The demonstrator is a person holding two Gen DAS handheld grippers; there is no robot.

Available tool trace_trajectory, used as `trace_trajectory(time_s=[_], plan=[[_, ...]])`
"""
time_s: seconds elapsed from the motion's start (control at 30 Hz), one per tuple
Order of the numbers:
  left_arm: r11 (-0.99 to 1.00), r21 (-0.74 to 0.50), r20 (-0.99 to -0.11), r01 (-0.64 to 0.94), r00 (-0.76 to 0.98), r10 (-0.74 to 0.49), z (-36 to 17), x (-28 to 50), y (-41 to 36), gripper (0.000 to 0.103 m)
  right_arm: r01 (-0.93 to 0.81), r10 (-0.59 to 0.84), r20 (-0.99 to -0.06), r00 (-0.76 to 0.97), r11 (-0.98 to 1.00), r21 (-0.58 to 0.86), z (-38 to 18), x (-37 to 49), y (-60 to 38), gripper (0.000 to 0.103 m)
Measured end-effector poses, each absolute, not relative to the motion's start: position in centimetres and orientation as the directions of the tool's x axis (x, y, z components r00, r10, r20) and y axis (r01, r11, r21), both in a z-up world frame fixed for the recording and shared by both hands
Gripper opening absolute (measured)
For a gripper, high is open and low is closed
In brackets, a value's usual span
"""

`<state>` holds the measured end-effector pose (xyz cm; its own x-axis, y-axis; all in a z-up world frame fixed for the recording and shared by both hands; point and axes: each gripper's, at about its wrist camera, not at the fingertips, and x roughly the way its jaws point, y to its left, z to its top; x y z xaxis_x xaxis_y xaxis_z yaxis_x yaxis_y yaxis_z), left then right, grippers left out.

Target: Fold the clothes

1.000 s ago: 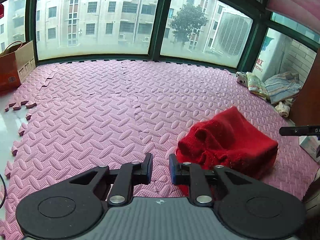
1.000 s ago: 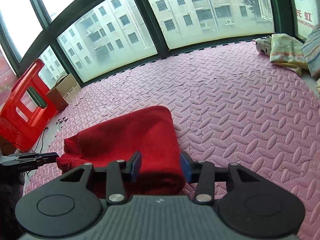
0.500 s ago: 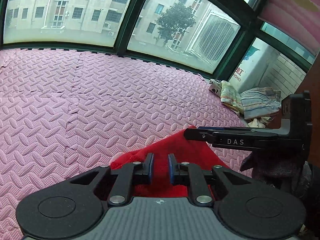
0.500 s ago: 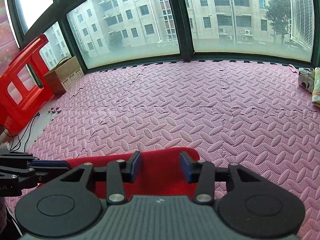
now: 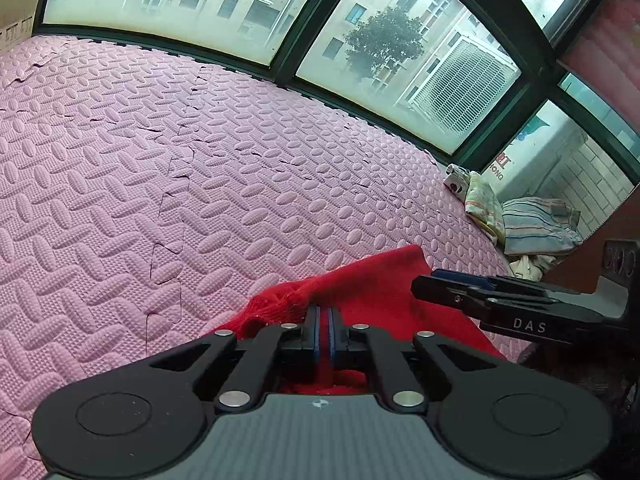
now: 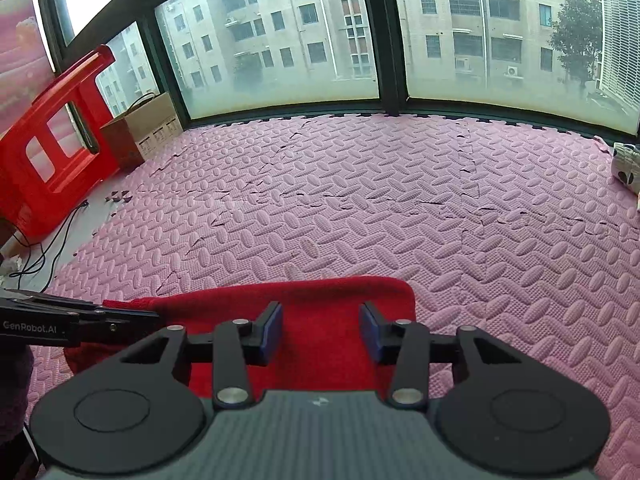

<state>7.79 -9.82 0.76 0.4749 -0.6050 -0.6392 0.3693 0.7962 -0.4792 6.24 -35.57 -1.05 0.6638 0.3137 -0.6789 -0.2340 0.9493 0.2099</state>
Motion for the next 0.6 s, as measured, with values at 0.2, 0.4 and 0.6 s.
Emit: trace_trajectory(time_s=[0.2,0.4,0.6], plan=[[0.805,-0.461,-0.633,0.373,0.497,-0.593,1.1,7.0,-9.8,0.007,-0.332,0.412,-0.657,0.632,0.909,0.251,-0.9,1.4,-32.4,0.043],[0.817,-0.435,-0.627,0.379,0.524,-0.577,1.1,6.2,-9.9,0.007,-0.373,0.361,-0.655,0.664,0.919,0.128,-2.5,-1.4,-29.0,0.043],[0.817,-0.445,-0.613,0.365,0.541,-0.576,1.1,5.5,-9.2,0.007,-0.379,0.395,-0.597,0.699,0.912,0.160,-0.8,-1.6,-28.0,0.043]])
